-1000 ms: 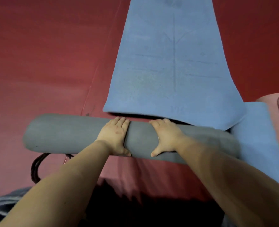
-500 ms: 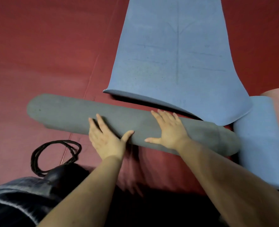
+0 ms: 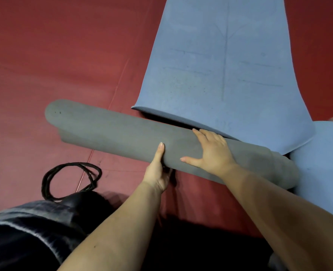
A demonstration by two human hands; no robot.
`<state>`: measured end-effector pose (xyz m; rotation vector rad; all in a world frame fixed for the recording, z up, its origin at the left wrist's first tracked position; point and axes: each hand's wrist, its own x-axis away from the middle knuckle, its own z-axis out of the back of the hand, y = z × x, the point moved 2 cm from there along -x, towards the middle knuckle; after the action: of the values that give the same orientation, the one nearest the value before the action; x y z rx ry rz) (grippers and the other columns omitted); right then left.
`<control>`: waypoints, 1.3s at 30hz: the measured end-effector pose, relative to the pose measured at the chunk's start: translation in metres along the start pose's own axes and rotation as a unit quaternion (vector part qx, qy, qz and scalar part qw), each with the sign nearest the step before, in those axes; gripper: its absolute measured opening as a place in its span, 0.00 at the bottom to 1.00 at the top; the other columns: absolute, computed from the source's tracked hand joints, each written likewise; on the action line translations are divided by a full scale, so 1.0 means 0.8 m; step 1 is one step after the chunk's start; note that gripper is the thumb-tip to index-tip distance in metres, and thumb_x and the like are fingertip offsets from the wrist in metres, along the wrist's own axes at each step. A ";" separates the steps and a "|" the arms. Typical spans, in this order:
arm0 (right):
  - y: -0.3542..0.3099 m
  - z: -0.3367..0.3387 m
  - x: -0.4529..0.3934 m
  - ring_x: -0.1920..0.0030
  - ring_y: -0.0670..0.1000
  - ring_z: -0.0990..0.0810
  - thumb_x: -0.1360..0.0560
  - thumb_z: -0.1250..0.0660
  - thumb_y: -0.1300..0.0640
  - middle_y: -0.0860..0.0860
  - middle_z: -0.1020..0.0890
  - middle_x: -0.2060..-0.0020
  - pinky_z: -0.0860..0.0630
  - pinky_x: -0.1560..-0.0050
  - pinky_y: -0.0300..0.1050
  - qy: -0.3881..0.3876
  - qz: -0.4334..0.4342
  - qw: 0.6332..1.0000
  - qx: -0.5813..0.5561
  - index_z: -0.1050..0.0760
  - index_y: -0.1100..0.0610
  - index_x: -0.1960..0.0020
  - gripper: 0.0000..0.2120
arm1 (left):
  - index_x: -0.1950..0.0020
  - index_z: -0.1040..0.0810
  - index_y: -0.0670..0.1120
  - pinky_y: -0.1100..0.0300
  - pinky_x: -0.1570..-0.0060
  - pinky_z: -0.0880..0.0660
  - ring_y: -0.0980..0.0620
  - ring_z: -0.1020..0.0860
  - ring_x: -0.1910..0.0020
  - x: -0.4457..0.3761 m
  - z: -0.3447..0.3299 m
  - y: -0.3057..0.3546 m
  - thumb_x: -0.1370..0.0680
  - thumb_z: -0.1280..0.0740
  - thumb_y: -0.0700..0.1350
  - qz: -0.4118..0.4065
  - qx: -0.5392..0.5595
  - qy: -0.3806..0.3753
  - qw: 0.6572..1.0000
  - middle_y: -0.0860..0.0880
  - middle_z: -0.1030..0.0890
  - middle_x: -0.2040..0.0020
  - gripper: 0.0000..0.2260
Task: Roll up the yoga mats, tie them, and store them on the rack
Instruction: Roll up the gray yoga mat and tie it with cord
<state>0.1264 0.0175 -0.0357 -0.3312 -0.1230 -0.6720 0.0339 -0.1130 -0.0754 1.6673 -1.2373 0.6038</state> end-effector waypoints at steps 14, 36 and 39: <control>-0.072 0.189 0.069 0.35 0.48 0.28 0.35 0.32 0.32 0.45 0.28 0.33 0.30 0.37 0.45 0.113 -0.011 0.973 -0.199 0.38 0.46 0.28 0.40 | 0.38 0.25 0.43 0.57 0.49 0.21 0.53 0.18 0.49 0.159 -0.093 0.139 0.39 0.20 0.49 -0.258 -0.274 -0.116 0.919 0.47 0.18 0.44 0.33; -0.145 0.369 0.208 0.39 0.46 0.27 0.46 0.19 0.42 0.47 0.34 0.34 0.25 0.40 0.49 0.260 -0.005 0.897 -0.357 0.44 0.49 0.27 0.55 | 0.28 0.41 0.49 0.54 0.36 0.30 0.56 0.27 0.37 0.412 -0.139 0.188 0.47 0.23 0.67 -0.420 -0.449 -0.207 0.761 0.52 0.29 0.32 0.54; -0.163 0.367 0.218 0.42 0.45 0.28 0.44 0.19 0.45 0.45 0.35 0.34 0.24 0.43 0.46 0.255 -0.003 0.905 -0.341 0.46 0.48 0.27 0.54 | 0.25 0.50 0.53 0.55 0.38 0.30 0.55 0.30 0.36 0.437 -0.151 0.196 0.46 0.22 0.65 -0.468 -0.472 -0.170 0.727 0.54 0.34 0.30 0.58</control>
<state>0.1783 -0.0811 0.3122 -0.8135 0.6315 -0.7753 0.0357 -0.1723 0.3218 1.2315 -0.5462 -0.8816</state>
